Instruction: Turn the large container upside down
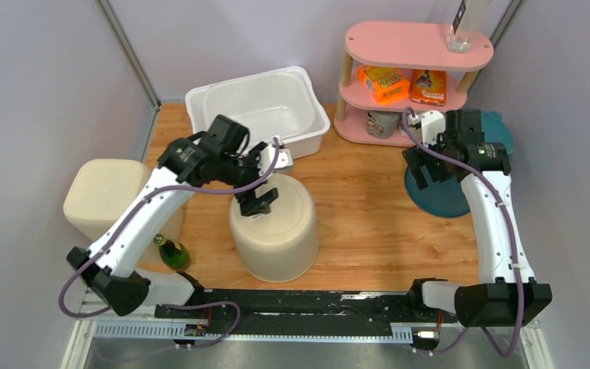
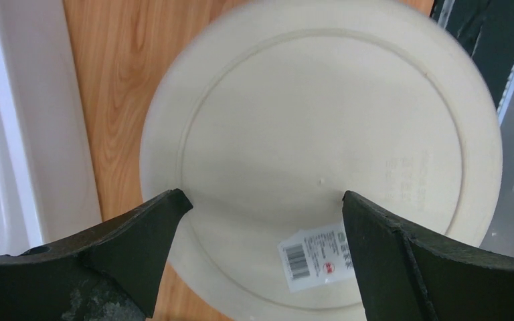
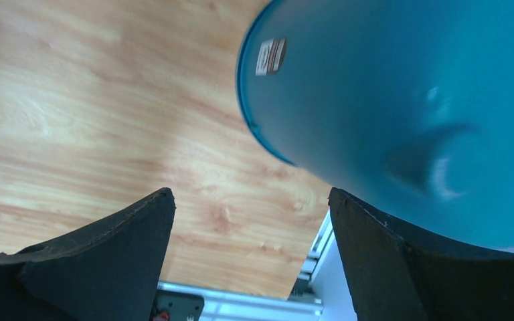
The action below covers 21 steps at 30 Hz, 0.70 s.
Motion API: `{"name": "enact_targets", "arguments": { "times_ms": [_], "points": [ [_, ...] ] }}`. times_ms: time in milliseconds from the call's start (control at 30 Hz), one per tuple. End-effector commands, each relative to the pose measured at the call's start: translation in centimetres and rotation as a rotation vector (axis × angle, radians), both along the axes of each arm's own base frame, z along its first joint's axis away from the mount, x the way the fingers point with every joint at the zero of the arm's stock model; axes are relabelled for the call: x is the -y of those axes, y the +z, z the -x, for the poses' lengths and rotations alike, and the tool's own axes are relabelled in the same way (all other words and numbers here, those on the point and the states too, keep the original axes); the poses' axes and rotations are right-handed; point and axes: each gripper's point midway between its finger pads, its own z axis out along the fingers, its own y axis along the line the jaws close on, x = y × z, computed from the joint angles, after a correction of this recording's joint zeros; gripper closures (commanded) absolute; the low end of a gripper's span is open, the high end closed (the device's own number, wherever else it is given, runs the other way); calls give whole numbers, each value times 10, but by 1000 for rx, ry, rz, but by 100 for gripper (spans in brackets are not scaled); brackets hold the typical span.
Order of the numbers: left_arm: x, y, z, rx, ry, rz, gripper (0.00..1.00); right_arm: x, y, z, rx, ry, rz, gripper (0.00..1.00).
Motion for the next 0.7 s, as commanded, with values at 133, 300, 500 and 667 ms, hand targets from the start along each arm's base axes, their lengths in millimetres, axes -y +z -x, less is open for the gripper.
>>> {"name": "enact_targets", "arguments": {
  "times_ms": [133, 300, 500, 667],
  "points": [
    [139, -5, -30, -73, -60, 145, 0, -59, 109, -12, 331, 133, -304, 7],
    [218, 20, -65, -31, -39, 303, 0, -79, 141, 1, 406, 173, -419, 6],
    [223, 124, -98, 194, -10, 467, 0, -91, 148, 10, 418, 235, -469, 6],
    [163, 173, -97, 290, 74, 528, 0, -105, 142, 12, 398, 289, -536, 6]
  ]
}}
